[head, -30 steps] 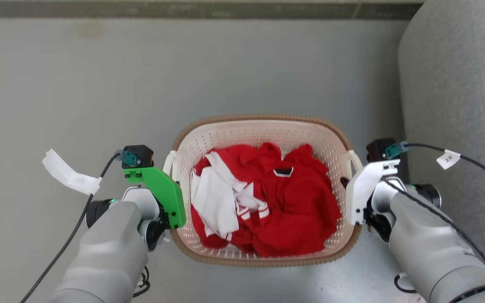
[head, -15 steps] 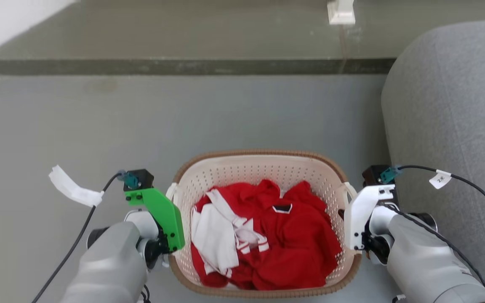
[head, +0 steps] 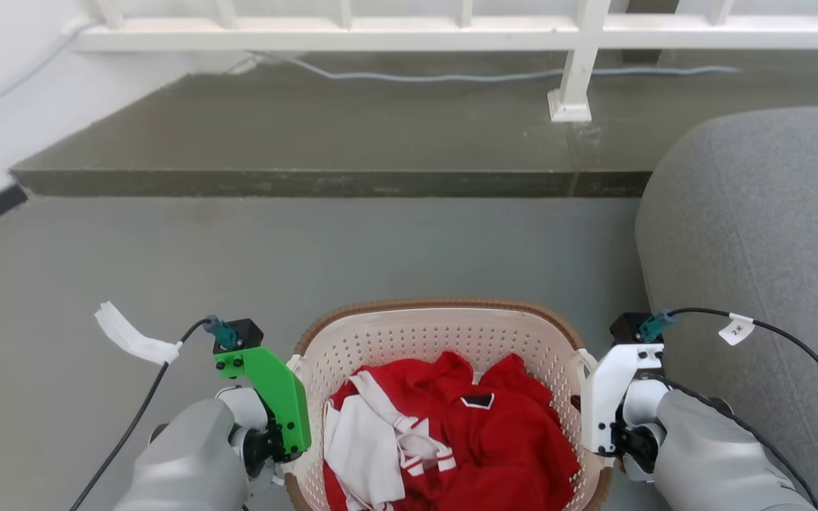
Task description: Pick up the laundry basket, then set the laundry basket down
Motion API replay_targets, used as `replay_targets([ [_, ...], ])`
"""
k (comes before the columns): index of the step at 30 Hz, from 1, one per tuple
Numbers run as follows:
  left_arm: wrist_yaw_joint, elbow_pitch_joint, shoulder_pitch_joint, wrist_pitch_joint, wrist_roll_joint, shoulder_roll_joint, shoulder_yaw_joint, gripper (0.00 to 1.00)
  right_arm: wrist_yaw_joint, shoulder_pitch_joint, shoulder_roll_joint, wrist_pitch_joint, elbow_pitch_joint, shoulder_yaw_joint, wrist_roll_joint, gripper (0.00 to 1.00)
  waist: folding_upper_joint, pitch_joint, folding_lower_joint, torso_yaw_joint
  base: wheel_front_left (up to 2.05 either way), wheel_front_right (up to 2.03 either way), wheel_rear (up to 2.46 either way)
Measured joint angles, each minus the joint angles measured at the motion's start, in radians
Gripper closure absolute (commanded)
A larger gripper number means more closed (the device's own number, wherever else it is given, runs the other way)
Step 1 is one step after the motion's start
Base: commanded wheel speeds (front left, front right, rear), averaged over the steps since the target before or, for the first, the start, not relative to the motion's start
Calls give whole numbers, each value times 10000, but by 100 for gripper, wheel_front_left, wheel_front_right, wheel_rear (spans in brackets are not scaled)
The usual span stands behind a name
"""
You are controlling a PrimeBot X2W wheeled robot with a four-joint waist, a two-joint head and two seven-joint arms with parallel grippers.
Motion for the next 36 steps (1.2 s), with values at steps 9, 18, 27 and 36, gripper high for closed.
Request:
replay_targets([
  [9, 4, 107, 39, 230, -77, 4, 4, 100, -4, 2, 0, 245, -111, 194, 253, 100, 0, -434, 0, 79, 0, 0, 0],
  [18, 15, 150, 77, 366, -132, 6, -15, 100, -6, 172, -2, 345, -209, 305, 518, 100, 0, -519, 0, 77, 0, 0, 0],
  [27, 29, 165, 177, 408, -194, 12, -25, 100, -8, 226, -6, 437, -280, 407, 736, 100, 0, -496, 0, 50, 0, 0, 0],
  [36, 77, 165, 176, 408, -272, 23, -46, 100, -8, 226, -13, 466, -316, 531, 930, 100, 0, -455, 0, 55, 0, 0, 0],
])
